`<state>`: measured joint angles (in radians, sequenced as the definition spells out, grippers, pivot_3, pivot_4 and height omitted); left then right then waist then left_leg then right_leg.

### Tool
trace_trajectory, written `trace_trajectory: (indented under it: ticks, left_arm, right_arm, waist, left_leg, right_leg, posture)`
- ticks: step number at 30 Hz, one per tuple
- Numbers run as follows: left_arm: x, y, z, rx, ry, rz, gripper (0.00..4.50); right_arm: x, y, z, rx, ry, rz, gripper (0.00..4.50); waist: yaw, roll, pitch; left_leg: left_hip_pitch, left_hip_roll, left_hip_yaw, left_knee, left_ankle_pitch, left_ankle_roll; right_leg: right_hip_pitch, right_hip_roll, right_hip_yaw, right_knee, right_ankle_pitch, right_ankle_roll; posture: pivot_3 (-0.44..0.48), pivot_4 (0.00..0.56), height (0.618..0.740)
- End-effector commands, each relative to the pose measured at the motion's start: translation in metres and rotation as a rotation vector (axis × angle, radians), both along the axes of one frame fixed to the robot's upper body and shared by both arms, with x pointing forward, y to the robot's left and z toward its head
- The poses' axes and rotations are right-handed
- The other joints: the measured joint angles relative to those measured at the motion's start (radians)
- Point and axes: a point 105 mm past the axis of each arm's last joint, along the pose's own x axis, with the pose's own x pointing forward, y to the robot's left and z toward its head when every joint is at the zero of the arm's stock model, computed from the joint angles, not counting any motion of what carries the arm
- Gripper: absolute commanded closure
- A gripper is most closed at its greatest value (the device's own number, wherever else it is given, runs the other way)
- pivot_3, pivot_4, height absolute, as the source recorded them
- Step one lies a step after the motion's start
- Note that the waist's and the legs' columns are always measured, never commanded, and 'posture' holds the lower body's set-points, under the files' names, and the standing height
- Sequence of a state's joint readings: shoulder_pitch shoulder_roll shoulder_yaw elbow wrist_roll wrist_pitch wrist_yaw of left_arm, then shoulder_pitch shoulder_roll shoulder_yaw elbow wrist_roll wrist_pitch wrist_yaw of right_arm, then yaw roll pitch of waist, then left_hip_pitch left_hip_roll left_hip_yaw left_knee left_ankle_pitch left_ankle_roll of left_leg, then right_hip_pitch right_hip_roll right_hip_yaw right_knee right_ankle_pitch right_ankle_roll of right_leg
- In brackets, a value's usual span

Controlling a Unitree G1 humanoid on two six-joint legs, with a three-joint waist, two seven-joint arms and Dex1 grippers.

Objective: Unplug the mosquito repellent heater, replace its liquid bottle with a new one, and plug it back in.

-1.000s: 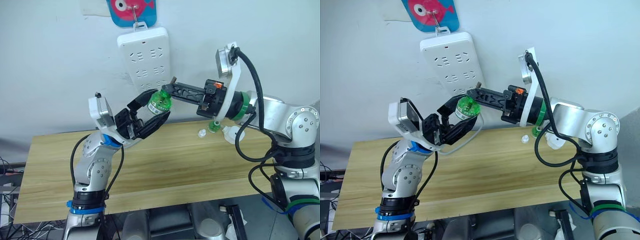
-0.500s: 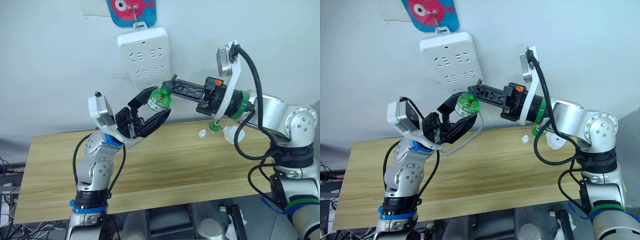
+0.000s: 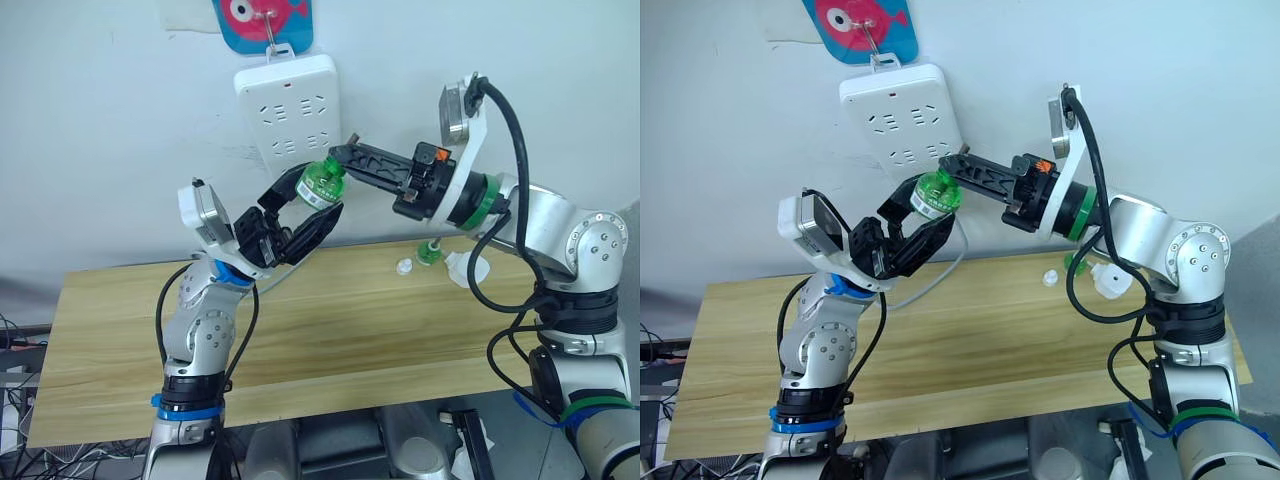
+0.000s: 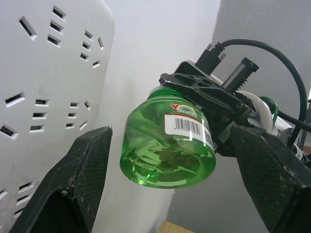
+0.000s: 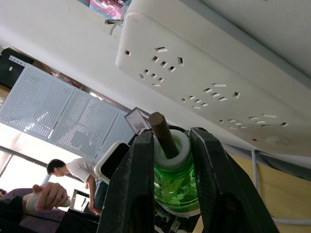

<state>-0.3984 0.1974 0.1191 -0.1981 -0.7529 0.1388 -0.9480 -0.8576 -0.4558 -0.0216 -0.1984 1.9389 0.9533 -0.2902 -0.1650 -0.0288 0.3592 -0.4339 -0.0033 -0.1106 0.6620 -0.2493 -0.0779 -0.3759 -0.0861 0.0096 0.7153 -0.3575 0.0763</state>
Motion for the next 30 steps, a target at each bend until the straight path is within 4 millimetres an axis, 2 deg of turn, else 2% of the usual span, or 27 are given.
trace_trajectory:
  ticks: [1,6,9,13,25,30]
  left_arm:
    - [-0.005,0.0019,0.0085,-0.028,-0.042,-0.005,0.45]
    - [-0.005,-0.0002,0.0082,-0.028,-0.04,-0.024,0.45]
    - [-0.0045,-0.0012,0.0082,-0.03,-0.039,-0.031,1.06]
    - [-0.0036,-0.0025,0.0085,-0.032,-0.04,-0.029,2.21]
    - [-0.0018,-0.002,0.0091,-0.037,-0.036,-0.034,2.22]
    - [-0.0021,-0.0007,0.0091,-0.034,-0.038,-0.028,2.22]
  right_arm:
    - [-0.0101,-0.0038,0.0126,0.039,-0.045,0.027,3.8]
    - [-0.0112,-0.0037,0.0136,0.044,-0.048,0.027,3.8]
    - [-0.0115,-0.0035,0.0145,0.047,-0.051,0.027,3.8]
    - [-0.0118,-0.0034,0.0154,0.05,-0.052,0.028,3.8]
    - [-0.0131,-0.0018,0.0152,0.052,-0.053,0.04,3.8]
    - [-0.016,-0.0015,0.0136,0.039,-0.063,0.061,2.09]
  waist:
    - [0.0,0.0,0.0]
    - [0.0,0.0,0.0]
    - [0.0,0.0,0.0]
    - [0.0,0.0,0.0]
    - [-0.001,0.0,0.0]
    - [-0.001,0.0,0.0]
  left_leg:
    - [0.0,0.0,0.0,0.0,0.0,0.0]
    - [0.0,0.0,0.0,0.0,0.0,0.0]
    - [0.0,0.0,0.0,0.0,0.0,0.0]
    - [0.0,0.0,0.0,0.0,0.0,0.0]
    - [0.0,0.0,0.0,0.0,0.0,0.0]
    - [0.0,0.0,0.0,0.0,0.0,0.0]
  right_leg:
    - [0.0,0.0,0.0,0.0,0.0,0.0]
    - [0.0,0.0,0.0,0.0,0.0,0.0]
    - [0.0,0.0,0.0,0.0,0.0,0.0]
    - [0.0,0.0,0.0,0.0,0.0,0.0]
    - [0.0,0.0,0.0,0.0,0.0,0.0]
    - [0.0,0.0,0.0,0.0,0.0,0.0]
  posture:
    - [-0.241,0.315,0.74]
    - [-0.247,0.315,0.74]
    - [-0.249,0.314,0.74]
    - [-0.249,0.314,0.74]
    - [-0.246,0.316,0.74]
    - [-0.242,0.315,0.74]
